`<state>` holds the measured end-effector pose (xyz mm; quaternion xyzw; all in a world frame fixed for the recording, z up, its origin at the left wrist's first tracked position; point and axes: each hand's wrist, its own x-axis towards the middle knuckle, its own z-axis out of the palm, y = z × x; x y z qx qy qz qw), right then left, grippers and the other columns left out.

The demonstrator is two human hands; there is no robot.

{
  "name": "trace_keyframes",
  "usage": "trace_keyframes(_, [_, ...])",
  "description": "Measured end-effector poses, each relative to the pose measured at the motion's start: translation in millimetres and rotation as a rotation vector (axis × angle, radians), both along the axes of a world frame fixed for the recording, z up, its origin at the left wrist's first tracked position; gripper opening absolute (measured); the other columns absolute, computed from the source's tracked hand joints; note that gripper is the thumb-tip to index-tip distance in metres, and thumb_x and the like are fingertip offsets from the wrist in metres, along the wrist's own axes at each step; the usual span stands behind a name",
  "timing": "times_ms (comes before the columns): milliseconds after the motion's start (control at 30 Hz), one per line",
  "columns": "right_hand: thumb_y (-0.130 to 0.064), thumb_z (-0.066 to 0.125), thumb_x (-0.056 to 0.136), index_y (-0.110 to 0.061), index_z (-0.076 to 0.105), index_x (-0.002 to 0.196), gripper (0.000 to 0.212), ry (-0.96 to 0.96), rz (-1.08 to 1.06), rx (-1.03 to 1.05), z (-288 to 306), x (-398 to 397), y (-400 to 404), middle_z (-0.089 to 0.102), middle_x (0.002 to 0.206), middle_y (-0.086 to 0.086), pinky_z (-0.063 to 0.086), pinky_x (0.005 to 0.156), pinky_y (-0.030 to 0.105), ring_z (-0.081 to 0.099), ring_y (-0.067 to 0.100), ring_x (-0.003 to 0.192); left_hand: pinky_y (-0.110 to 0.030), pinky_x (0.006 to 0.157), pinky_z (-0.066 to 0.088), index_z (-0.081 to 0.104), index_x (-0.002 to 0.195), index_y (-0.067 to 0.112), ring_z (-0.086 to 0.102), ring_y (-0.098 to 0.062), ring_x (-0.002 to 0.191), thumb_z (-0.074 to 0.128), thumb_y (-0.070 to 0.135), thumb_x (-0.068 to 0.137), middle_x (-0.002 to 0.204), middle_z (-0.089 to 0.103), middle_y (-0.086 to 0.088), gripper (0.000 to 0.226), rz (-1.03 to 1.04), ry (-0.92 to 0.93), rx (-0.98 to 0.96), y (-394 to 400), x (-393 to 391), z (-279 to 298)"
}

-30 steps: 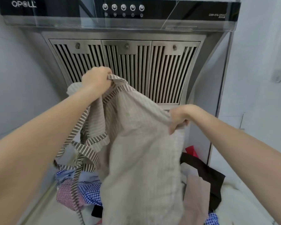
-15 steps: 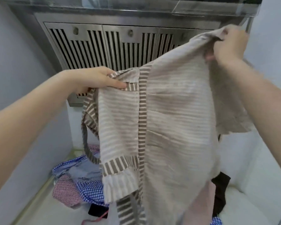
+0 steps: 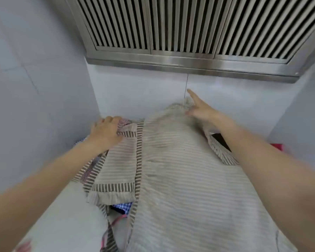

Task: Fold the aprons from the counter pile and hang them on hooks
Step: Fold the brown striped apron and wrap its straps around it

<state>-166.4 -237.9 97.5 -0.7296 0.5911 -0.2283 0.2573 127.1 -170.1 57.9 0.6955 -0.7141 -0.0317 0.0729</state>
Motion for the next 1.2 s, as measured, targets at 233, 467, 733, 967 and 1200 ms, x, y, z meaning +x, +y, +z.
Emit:
trace_keyframes(233, [-0.02,0.051,0.097,-0.011,0.027,0.147,0.057,0.46,0.258,0.345,-99.5,-18.3,54.4,0.024,0.154,0.009,0.019,0.107,0.022,0.025,0.022,0.141,-0.043,0.117,0.009,-0.003,0.147,0.033,-0.01,-0.023,0.145,0.044,0.06,0.078,0.158,-0.011,0.001,0.088,-0.652,-0.154,0.509,78.7,-43.3,-126.9])
trace_keyframes(467, [-0.03,0.042,0.097,-0.018,0.008,0.15,0.064,0.75,-0.574,0.385,-148.1,-116.0,133.2,0.001,0.157,0.013,0.016,0.11,0.057,0.004,0.043,0.142,-0.043,0.117,0.009,-0.052,0.122,0.033,-0.01,-0.03,0.144,0.067,0.036,0.077,0.149,-0.026,-0.005,0.127,-0.751,-0.408,0.29,115.4,-30.1,-144.6])
trace_keyframes(733, [-0.031,0.055,0.091,-0.02,0.017,0.149,0.07,0.613,0.126,0.032,-163.7,-52.9,226.2,-0.001,0.157,0.009,0.017,0.114,0.04,0.004,0.029,0.143,-0.045,0.112,0.014,0.015,0.151,0.017,0.012,-0.031,0.143,0.08,0.016,0.055,0.155,0.012,-0.012,0.116,-0.954,-0.574,-0.175,158.1,-9.9,-180.6])
trace_keyframes(967, [-0.06,0.056,0.083,-0.023,0.003,0.151,0.094,0.597,0.322,0.16,-187.8,-8.8,301.5,-0.012,0.157,0.004,0.01,0.117,0.046,-0.003,0.025,0.144,-0.039,0.11,0.032,0.052,0.133,0.021,0.021,-0.015,0.141,0.051,0.007,0.084,0.146,0.04,-0.001,0.051,-0.924,-0.069,0.039,173.6,-25.3,-162.7])
trace_keyframes(1200, [-0.031,0.083,0.058,-0.009,0.021,0.136,0.103,0.696,-0.035,-0.048,-204.7,12.4,318.4,0.05,0.132,0.015,0.044,0.092,0.046,0.055,0.032,0.112,-0.026,0.068,0.041,0.065,0.08,-0.001,0.056,-0.011,0.074,0.046,0.051,0.085,0.078,0.062,-0.007,0.055,-0.403,0.679,0.254,154.0,-25.0,-113.1])
